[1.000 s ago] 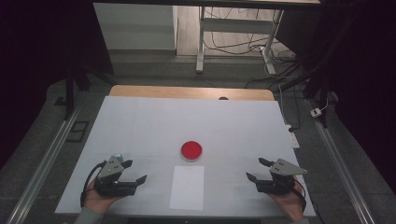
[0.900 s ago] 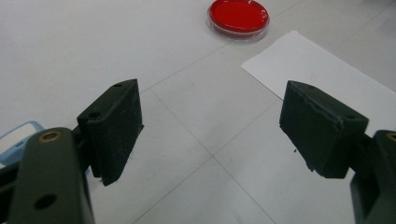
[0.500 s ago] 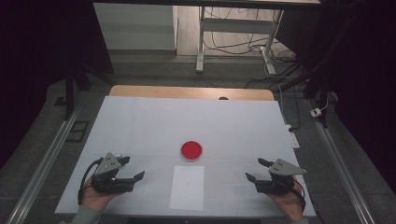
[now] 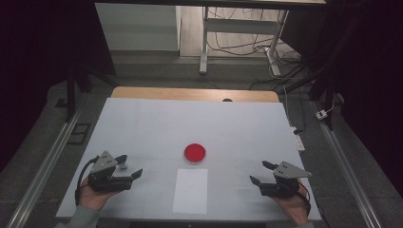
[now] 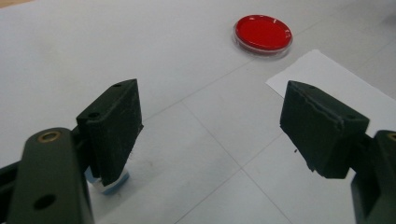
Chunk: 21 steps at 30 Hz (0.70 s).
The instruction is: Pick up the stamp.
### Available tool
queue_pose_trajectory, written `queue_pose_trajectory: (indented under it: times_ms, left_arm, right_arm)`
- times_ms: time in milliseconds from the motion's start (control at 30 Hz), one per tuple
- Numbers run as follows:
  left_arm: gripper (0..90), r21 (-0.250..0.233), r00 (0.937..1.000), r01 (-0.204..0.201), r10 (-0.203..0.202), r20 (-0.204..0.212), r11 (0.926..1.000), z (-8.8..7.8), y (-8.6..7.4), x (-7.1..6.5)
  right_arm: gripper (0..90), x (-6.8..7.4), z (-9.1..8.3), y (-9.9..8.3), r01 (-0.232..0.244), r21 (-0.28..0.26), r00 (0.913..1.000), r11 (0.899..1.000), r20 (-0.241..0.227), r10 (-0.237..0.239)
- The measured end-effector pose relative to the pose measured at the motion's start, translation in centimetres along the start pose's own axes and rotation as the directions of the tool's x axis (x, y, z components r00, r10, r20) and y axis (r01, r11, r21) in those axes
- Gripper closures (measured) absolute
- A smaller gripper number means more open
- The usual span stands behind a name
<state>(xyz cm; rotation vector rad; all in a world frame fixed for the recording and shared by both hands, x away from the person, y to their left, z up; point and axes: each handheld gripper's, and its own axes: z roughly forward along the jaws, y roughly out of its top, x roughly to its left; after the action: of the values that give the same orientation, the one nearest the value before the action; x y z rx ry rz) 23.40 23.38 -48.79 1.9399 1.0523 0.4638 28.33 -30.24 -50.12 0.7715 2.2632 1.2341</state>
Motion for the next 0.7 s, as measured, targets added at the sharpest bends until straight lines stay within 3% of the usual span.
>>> queue_pose_trajectory:
  times_ms: [700]
  left_arm:
    - [19.2, -0.01, 0.9949, 0.079, -0.08, -0.062, 0.9968, -0.5, -0.5, 3.0]
  right_arm:
    - [25.6, 0.1, 0.4, -0.1, 0.001, 0.013, 1.0, 1.0, -0.004, -0.001]
